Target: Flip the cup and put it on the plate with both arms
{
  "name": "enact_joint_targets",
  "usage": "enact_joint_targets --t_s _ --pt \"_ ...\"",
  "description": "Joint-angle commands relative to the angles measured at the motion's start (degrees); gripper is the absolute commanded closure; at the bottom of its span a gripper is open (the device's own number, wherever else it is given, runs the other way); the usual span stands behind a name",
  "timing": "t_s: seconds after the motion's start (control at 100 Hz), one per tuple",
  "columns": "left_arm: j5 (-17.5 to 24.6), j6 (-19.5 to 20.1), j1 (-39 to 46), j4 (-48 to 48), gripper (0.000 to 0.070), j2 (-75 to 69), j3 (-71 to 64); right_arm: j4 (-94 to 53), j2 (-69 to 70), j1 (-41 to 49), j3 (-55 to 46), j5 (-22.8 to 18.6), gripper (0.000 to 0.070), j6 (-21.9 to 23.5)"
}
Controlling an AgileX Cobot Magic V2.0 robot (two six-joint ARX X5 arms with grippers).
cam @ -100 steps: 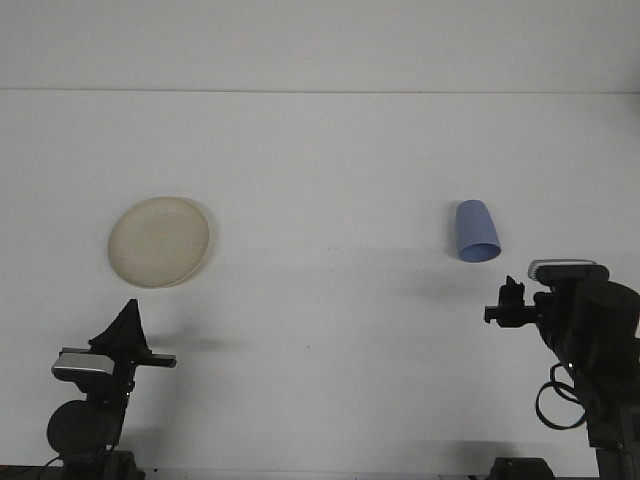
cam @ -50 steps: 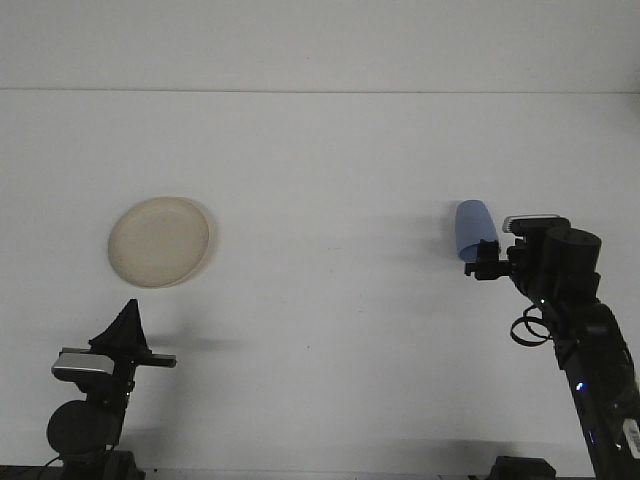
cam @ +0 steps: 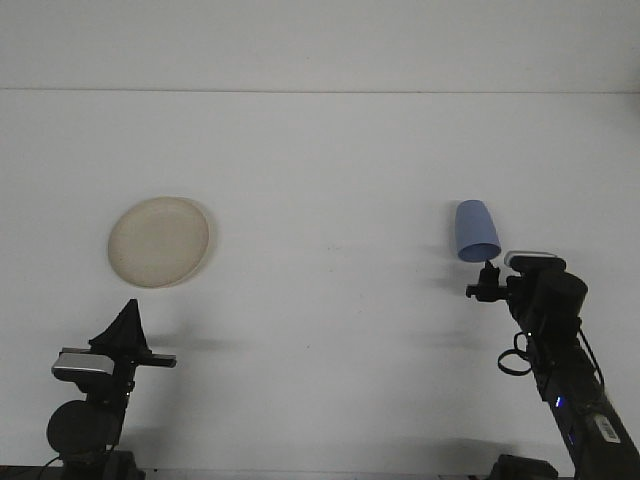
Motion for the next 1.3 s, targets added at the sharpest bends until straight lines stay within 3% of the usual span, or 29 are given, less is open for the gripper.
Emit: enact_joint_targets --t_s 0.0,0.25,0.68,1.18,1.24,1.29 --pt "0.04 -0.11 0.07 0.55 0.0689 -0.13 -1.16 4.92 0.57 -0.22 -2.01 -0.07 0.0279 1.14" --pt "0.04 -0.11 0.07 0.55 0.0689 -0.13 -1.16 16.94 2.16 -0.33 -5.73 -0.07 0.0279 -0.13" --pt "0.04 -0.09 0.07 0.55 0.0689 -0.13 -1.16 33.77 17.29 -0.39 -5.44 -0.35 0.0281 -0.55" --pt "0.04 -0.11 0.07 0.55 0.0689 -0.13 -1.16 36.63 30.71 -1.05 3.23 -3.37 0.0287 -1.62" --pt "0.04 -0.09 0.07 0.55 0.0689 -0.13 -1.16 36.65 31.65 -1.03 3.96 -3.67 0.0308 -1.7" --pt "0.04 -0.11 0.07 0.55 0.0689 -0.13 -1.16 37.07 32.2 -1.03 4.24 -4.37 0.0365 -1.84"
